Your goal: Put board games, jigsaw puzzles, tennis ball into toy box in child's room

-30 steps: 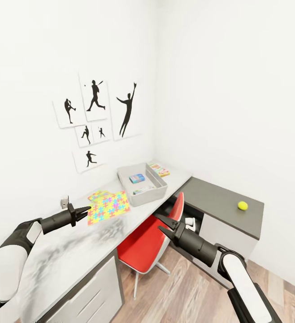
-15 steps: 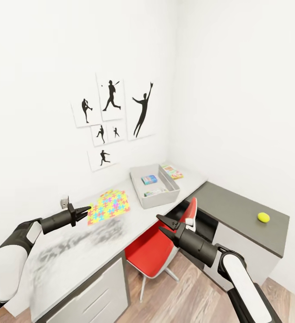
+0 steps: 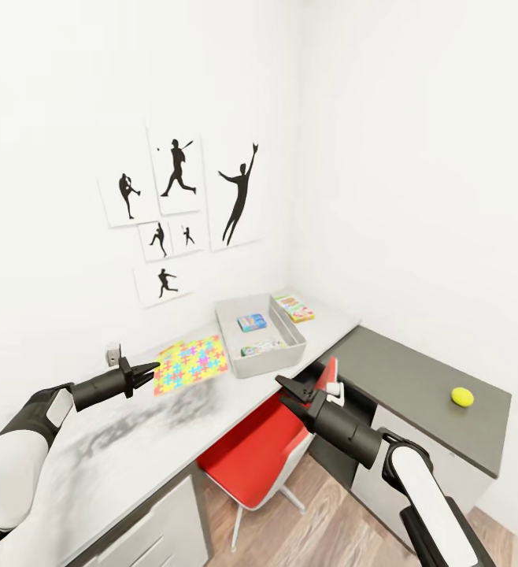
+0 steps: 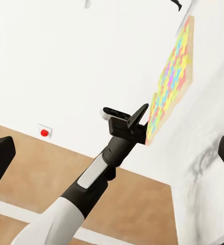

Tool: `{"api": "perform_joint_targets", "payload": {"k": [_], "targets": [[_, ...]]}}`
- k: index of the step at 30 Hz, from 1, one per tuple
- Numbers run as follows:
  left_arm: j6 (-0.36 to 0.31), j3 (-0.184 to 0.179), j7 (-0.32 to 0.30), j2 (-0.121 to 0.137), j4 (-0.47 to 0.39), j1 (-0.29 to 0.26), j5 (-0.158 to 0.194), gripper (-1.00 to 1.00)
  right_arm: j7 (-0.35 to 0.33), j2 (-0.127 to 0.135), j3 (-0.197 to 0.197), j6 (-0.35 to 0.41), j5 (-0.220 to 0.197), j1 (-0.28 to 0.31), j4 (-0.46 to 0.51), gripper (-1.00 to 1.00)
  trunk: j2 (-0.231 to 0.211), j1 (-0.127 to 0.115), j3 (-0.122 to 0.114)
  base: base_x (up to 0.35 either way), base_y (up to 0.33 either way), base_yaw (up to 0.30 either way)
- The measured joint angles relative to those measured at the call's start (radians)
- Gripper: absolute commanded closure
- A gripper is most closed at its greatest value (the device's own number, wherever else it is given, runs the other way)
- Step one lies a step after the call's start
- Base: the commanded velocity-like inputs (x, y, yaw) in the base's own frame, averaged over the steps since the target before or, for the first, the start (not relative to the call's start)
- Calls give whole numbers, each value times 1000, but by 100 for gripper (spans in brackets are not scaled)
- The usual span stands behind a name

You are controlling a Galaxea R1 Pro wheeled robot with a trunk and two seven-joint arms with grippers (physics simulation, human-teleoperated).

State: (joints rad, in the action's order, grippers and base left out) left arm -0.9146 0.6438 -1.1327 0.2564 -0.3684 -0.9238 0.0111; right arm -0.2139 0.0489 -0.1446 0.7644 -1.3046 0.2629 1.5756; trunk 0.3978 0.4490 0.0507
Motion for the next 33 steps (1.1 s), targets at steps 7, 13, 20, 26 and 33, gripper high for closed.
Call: {"api": "perform_joint_targets", "payload": {"k": [7, 13, 20, 26, 33], "targets": [[0, 0, 0, 0, 0, 0, -1, 100, 0, 1, -1, -7, 0, 0, 0, -100, 0, 0, 0, 169, -136, 0], [0, 0, 0, 0, 0, 0, -1, 100, 0, 1, -1, -7, 0, 0, 0, -100, 0, 0, 0, 152, -133, 0], [-1, 0, 0, 0, 0, 0, 0, 100, 0, 0, -1, -8, 0, 0, 0, -100, 0, 0, 0, 121, -113, 0], [0, 0, 0, 0, -1, 0, 0, 100, 0, -1, -1, -8, 0, 0, 0, -100, 0, 0, 0, 136, -147, 0], [0, 0, 1, 0, 0, 0, 0, 100, 0, -3, -2, -8, 0, 0, 0, -100, 0, 0, 0, 141, -127, 22]]}}
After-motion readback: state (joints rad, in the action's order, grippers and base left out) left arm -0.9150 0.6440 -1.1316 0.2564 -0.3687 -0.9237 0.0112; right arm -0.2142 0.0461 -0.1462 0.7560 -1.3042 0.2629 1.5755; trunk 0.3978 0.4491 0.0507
